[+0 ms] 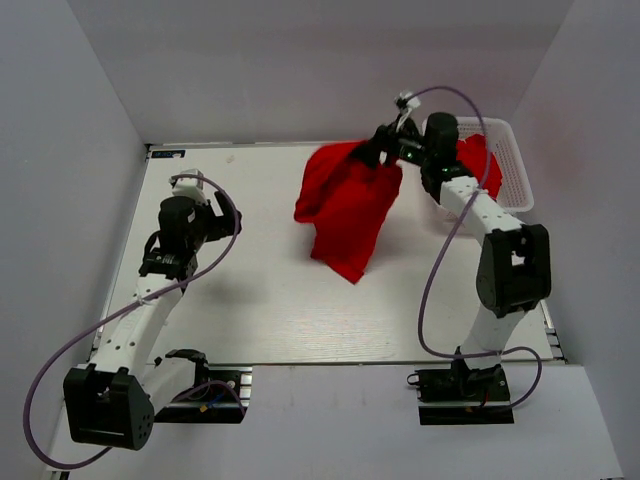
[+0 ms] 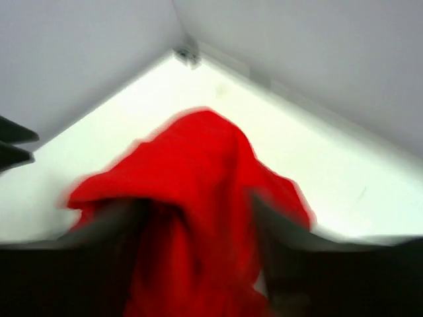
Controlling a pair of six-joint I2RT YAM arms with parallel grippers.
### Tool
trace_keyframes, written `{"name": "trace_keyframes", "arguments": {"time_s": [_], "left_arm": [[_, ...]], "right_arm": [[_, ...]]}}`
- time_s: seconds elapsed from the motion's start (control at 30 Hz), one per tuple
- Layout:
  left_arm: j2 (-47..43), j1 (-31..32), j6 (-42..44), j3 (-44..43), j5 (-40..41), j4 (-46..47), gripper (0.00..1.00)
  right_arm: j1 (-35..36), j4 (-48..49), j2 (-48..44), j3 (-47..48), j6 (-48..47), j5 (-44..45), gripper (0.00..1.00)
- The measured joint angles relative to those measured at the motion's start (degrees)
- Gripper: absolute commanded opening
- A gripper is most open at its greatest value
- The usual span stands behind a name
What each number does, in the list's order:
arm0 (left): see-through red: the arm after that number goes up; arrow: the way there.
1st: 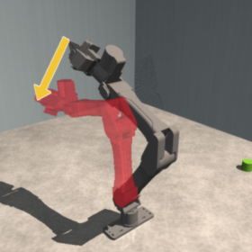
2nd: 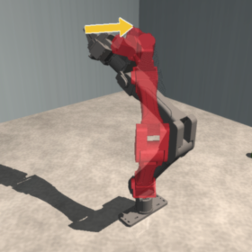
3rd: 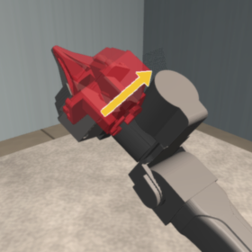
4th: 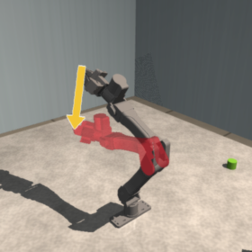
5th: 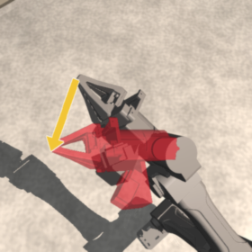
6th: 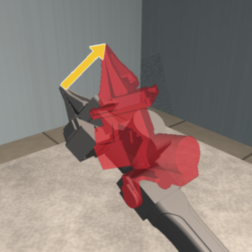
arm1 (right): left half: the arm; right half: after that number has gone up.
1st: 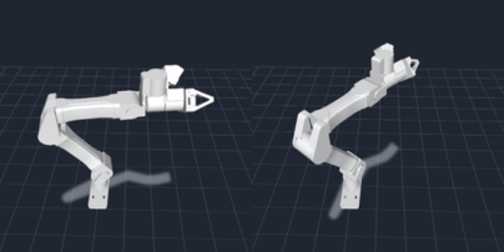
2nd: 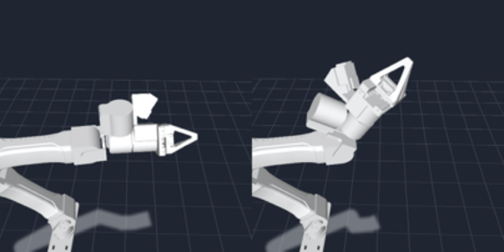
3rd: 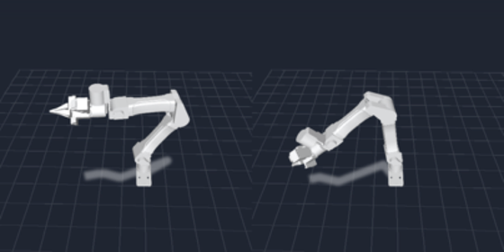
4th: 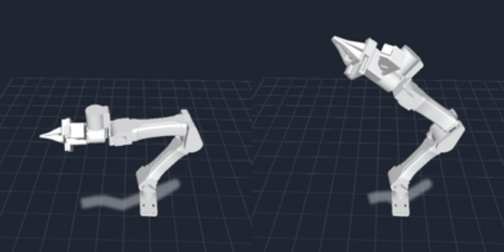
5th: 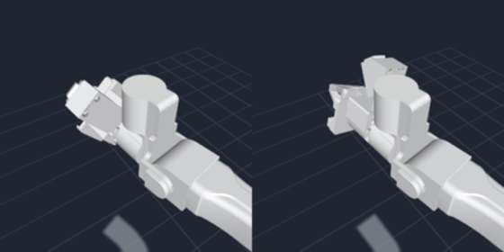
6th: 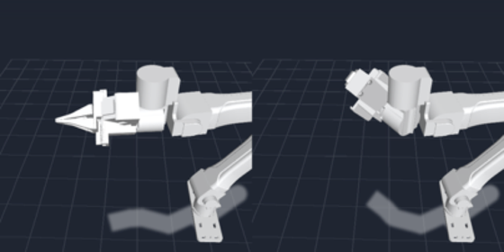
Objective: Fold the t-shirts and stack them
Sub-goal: Move the tshirt to the center of the board, then flatten out the tshirt
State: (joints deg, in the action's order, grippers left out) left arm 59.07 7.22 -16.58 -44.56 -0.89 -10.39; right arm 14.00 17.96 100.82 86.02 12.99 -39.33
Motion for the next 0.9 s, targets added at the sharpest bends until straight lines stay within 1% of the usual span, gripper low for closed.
{"name": "trace_keyframes", "arguments": {"time_s": [0.03, 0.1, 0.17, 0.23, 0.27, 0.3, 0.4, 0.53, 0.63, 0.73, 0.9], "left_arm": [[-0.3, 0.0, 0.0, 0.6, 0.0, -0.2, 1.0], [-0.2, 0.0, 0.0, 1.5, -0.7, -0.4, 1.0], [0.2, 0.0, 0.2, 2.4, -2.1, -0.4, 1.0], [1.6, 0.0, 0.7, 3.0, -5.2, 0.1, 1.0], [2.7, 0.0, 1.1, 3.3, -7.2, 0.7, 1.0], [3.8, 0.0, 1.2, 3.6, -8.8, 1.5, 1.0], [8.9, 0.2, 1.9, 3.8, -14.6, 3.9, 1.0], [17.7, 0.8, 2.9, 2.1, -20.3, 6.1, 1.0], [24.9, 1.7, 4.7, -2.2, -24.4, 7.3, 1.0], [30.7, 3.7, 6.9, -8.3, -27.4, 8.5, 1.0], [41.4, 8.1, 11.3, -24.4, -26.6, 6.3, 1.0]], "right_arm": [[0.2, 0.1, 1.3, -2.7, 0.1, 0.7, 0.9], [0.3, -1.4, 4.2, -7.3, -0.2, 2.6, 0.9], [0.2, -5.0, 6.3, -9.7, -1.0, 6.0, 0.9], [0.2, -8.5, 6.4, -11.1, -1.6, 10.0, 0.9], [0.2, -9.3, 5.8, -11.6, -2.0, 12.9, 0.9], [0.1, -9.7, 5.0, -12.0, -2.1, 13.9, 0.9], [0.0, -11.8, -0.9, -14.8, -2.5, 21.7, 0.9], [-0.1, -14.6, -8.7, -17.1, -2.5, 28.5, 0.9], [-0.2, -16.3, -13.7, -21.0, -1.2, 30.7, 0.9], [-0.2, -17.7, -16.3, -25.9, 0.5, 31.0, 0.9], [-0.1, -21.3, -16.8, -31.7, 3.2, 30.8, 0.9]]}}
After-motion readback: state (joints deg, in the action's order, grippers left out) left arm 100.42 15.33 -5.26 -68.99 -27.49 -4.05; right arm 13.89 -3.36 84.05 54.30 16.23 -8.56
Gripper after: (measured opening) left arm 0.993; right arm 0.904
